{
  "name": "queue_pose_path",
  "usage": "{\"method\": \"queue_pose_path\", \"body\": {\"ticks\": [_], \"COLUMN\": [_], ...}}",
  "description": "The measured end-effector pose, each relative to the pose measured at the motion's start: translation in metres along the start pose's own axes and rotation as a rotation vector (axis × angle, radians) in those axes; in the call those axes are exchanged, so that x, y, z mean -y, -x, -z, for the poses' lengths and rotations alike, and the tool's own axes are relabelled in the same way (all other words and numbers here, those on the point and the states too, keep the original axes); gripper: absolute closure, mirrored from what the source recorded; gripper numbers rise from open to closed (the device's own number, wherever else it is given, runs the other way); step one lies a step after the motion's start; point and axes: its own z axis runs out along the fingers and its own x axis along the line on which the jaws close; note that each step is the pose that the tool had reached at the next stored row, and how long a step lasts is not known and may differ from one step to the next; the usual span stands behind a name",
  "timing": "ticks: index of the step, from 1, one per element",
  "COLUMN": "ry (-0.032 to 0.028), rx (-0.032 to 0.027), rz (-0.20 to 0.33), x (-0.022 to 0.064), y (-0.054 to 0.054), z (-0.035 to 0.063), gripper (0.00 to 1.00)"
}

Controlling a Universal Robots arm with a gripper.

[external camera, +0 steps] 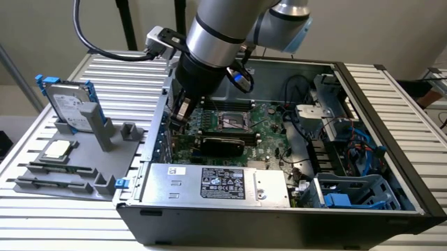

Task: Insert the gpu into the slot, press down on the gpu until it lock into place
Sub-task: 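Press down on the gpu until it lock into place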

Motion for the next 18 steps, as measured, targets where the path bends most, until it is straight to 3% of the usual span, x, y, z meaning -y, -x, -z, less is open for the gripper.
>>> {"method": "queue_pose_path", "body": {"ticks": [13,18], "ry": [-0.001,-0.0026], "rx": [-0.0058,-0.0129], "rz": [-0.004,-0.008], "x": [-0.0035,-0.0035], "y": [0.0069,0.007], "z": [-0.002,-0.0021], "gripper": [0.89,0.89]}}
